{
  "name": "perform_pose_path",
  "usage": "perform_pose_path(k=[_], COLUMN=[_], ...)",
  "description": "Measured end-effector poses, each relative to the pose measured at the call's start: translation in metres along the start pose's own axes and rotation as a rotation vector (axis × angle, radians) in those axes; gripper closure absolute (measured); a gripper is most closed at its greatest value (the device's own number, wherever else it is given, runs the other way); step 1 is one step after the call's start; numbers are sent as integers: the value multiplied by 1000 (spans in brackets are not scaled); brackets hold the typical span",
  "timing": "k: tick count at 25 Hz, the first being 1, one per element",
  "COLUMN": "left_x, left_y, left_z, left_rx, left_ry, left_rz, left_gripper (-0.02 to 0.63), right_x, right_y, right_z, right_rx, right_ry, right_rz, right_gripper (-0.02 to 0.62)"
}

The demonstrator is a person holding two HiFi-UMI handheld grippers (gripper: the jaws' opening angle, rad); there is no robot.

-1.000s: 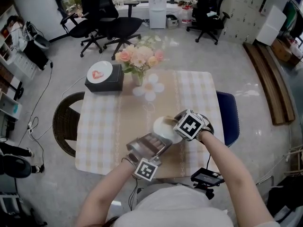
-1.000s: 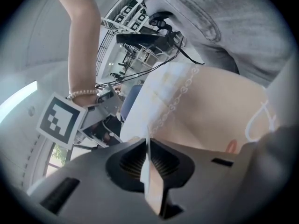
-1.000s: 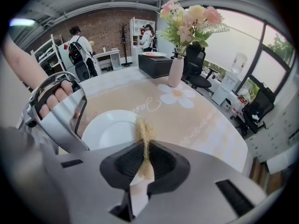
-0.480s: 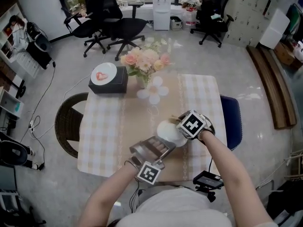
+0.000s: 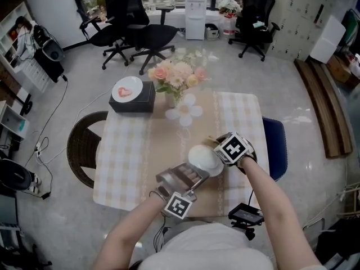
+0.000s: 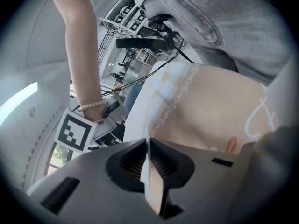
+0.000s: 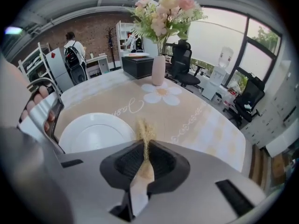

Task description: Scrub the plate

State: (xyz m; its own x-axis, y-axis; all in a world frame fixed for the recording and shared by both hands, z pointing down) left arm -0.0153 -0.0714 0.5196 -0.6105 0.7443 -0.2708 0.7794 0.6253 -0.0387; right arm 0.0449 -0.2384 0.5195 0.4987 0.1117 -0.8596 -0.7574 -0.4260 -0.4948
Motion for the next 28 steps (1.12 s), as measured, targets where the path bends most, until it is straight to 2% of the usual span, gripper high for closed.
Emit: perform_pose_path(k=[5,12,18,23,28], left_x=[-1,-1,-2,-3,-2], left_y=[0,2,3,4,5], left_z=[3,6,8,9,6], left_rx=[-36,-45,-60,-64,-75], left_ry=[10,22,32,34,27], left_rz=[14,19,20,18,13], left_gripper=[583,583,583,583,583], right_x=[26,53,53,41,34], right_y=[13,27,31,27,27], right_z=[12,57,96,116,117], right_rx=[21,93,184,287,300], right_ry=[29,134,201,210,209], right_rz=[-94,-169,-147,-60,-49], right_gripper=[555,555,555,555,555])
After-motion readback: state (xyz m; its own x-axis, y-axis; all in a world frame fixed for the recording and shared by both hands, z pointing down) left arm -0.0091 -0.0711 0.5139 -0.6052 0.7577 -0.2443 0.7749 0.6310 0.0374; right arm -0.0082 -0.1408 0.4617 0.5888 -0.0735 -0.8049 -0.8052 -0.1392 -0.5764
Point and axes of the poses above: the fingertips, and each gripper's own axes: x backward along the fingers, z to its left, y out of its top, the point moved 6 cm from there along x, backward along the fingers, and after that the axes turned 13 degrees about y, right-handed, at the moved point
